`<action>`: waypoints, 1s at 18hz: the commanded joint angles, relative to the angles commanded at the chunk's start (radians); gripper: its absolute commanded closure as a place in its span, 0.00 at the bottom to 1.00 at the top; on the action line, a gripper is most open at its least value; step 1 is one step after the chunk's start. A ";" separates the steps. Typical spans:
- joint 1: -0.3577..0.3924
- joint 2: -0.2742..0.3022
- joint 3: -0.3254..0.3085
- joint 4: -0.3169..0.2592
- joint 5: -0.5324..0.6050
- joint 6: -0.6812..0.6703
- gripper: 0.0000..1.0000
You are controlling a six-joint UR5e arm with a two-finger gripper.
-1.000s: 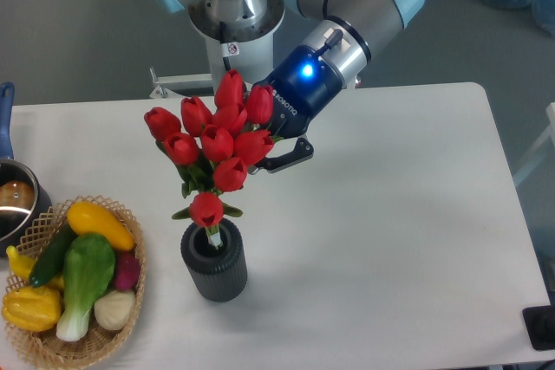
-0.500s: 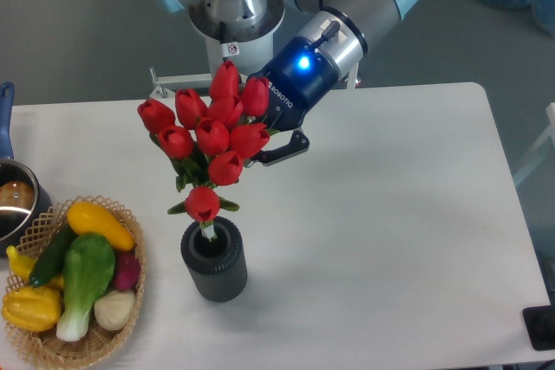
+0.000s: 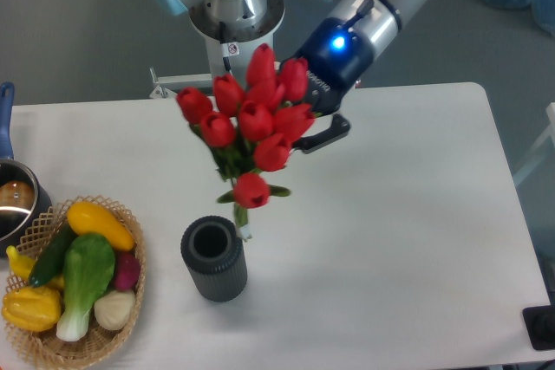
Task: Pick up the flowers from the vase
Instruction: 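Carry the tulip bunch up and away from the vase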
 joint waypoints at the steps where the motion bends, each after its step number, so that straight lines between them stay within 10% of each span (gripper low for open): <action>1: 0.012 -0.003 0.003 0.000 -0.003 0.002 0.59; 18: 0.120 -0.049 0.031 0.000 -0.015 0.008 0.59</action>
